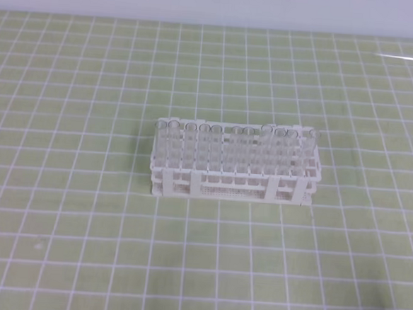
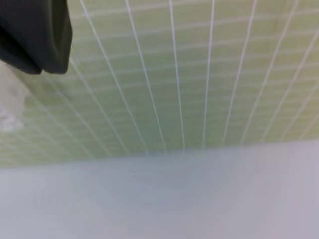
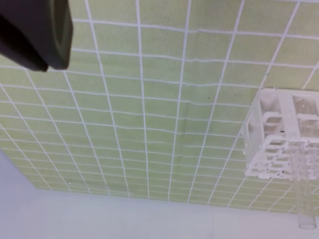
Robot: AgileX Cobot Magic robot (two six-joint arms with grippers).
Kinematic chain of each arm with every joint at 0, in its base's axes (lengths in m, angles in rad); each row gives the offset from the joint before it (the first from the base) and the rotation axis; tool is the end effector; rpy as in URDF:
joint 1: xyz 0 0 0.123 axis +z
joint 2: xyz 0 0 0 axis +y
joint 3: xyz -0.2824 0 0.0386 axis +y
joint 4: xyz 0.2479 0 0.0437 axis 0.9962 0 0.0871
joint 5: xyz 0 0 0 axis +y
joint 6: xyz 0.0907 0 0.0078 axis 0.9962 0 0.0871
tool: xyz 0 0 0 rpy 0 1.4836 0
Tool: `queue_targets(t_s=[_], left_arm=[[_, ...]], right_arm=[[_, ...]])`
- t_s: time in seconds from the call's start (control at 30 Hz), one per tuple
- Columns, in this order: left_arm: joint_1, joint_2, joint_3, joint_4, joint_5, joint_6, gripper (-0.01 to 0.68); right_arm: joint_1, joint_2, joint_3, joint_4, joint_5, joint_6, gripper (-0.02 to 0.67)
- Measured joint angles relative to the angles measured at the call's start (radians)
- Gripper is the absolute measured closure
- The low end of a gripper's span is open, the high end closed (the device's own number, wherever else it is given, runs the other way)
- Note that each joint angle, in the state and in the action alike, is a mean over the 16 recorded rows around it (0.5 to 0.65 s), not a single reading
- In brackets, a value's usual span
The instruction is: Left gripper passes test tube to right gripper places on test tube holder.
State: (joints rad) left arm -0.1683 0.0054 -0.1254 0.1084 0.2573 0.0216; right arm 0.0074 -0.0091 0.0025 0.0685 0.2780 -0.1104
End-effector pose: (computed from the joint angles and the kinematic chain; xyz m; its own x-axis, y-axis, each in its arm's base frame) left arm 0.0493 -0.0058 0.2316 -0.0299 0.1330 -0.9907 0.1453 0.9812 0.1273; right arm 0.0543 0.0021 0.1876 -0.1812 -0.0458 -0.9824 -0.0340 0.9986 -0.0403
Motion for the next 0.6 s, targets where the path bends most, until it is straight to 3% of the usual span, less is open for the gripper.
queue_targets(t_s=[0.27, 0.6], left_arm=[[0.006, -0.028, 0.113, -0.031, 0.035, 0.000, 0.673], [0.012, -0.032, 0.135, -0.109, 0.063, 0.002, 0.673]], right_arm=[[0.000, 0.000, 0.000, 0.000, 0.001, 0.000, 0.651], [0.000, 0.000, 0.000, 0.000, 0.001, 0.000, 0.651]])
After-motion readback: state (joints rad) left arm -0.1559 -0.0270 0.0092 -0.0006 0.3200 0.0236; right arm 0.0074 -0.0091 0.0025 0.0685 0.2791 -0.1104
